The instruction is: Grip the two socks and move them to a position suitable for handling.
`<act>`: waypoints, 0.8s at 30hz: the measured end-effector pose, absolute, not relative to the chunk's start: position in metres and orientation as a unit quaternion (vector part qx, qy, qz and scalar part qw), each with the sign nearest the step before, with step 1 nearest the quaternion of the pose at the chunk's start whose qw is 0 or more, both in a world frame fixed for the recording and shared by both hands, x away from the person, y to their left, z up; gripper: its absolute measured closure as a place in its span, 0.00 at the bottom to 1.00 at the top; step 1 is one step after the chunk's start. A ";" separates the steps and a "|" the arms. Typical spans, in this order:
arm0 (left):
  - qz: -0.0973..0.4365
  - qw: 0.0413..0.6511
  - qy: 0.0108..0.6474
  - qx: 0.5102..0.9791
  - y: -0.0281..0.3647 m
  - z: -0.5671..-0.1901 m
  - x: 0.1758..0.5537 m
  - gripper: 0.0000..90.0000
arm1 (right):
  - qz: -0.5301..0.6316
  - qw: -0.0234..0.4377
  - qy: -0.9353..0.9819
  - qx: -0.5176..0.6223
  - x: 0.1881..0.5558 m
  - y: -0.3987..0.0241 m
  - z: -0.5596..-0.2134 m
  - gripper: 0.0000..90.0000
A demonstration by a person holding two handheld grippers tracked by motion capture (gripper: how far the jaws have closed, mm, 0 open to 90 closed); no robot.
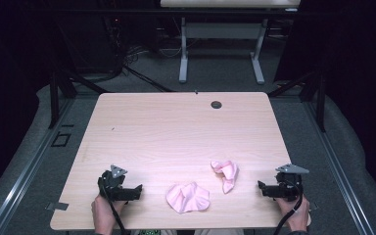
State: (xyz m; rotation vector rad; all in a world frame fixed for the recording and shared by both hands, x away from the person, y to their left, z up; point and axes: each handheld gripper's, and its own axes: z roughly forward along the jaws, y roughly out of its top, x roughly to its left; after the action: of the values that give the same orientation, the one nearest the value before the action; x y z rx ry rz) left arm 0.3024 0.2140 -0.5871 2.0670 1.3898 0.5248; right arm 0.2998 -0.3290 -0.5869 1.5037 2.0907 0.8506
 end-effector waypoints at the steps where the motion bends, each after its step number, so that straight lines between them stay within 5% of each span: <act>1: 0.201 0.298 0.520 0.774 0.215 -0.588 0.301 0.00 | 0.303 0.208 0.756 0.541 0.301 -0.329 -0.586 0.00; 17: 0.215 0.320 0.518 0.763 0.217 -0.593 0.298 0.00 | 0.341 0.143 0.778 0.508 0.314 -0.288 -0.521 0.05; 24: 0.216 0.320 0.520 0.762 0.217 -0.593 0.298 0.00 | 0.295 0.126 0.820 0.474 0.341 -0.238 -0.511 0.16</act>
State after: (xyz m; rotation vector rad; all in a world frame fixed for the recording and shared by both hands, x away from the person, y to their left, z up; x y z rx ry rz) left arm 0.2984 0.2171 -0.5926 2.0040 1.3661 0.5668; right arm 0.3410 -0.2378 -0.5106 1.3810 2.3886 0.8593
